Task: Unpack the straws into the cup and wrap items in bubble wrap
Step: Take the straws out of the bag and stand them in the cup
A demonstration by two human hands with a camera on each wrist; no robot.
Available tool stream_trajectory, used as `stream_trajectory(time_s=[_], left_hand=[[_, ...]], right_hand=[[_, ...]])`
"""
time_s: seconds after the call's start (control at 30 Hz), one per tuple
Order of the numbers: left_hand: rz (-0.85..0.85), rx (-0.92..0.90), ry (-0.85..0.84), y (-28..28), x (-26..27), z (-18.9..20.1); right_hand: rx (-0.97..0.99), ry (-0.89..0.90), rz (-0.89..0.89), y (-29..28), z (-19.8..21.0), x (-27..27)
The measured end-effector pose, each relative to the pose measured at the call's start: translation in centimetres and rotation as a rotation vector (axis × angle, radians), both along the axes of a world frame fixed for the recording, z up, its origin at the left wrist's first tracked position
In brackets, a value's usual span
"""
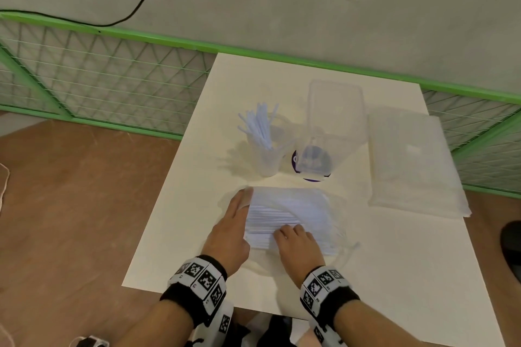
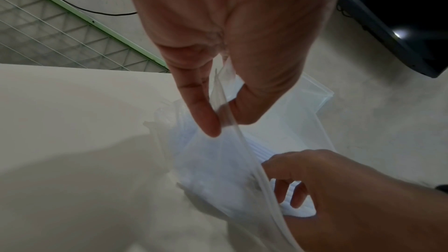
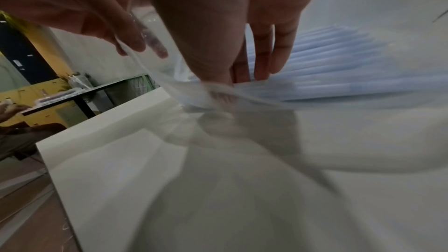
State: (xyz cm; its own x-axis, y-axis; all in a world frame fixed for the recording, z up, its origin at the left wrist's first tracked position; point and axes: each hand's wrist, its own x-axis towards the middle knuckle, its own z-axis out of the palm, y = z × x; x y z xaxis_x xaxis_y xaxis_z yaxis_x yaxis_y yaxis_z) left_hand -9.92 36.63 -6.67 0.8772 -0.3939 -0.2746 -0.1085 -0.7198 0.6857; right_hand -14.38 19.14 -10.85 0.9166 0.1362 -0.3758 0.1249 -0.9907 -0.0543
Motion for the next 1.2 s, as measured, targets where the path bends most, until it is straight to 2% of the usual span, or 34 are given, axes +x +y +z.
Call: stream_trajectory(time_s=[0.17,0.67,0.9,1.03,1.13,1.2], left_hand=[[0.003,-0.004,-0.004,0.0,-0.1,0.0],[-0.006,-0.019,0.001,0.0,-0.2,-0.1],[-0.012,-0.011,0.002,-0.2,-0.4,0.0],[-0.010,-0.004,0.007,-0.2,-0.4,0.1],[0.008,-0.005,0.004,0.0,-0.1,0.2],[0.022,0.002,-0.004,0.1,0.1,0.4]], right_hand=[[-0.077,0.007,0.066,-0.1,-0.1,0.4],[-0.115,0.140,0.001,0.5,0.3,1.6],[-0.196,0.115,0.042,0.8,0.2,1.1],[-0.122,0.099,0.048,0.6,0.3,0.8],[0.022,0.085,0.008,-0.1,0.6,0.6],[0.166,0.121,-0.083,-1.0,1.2,0.4]])
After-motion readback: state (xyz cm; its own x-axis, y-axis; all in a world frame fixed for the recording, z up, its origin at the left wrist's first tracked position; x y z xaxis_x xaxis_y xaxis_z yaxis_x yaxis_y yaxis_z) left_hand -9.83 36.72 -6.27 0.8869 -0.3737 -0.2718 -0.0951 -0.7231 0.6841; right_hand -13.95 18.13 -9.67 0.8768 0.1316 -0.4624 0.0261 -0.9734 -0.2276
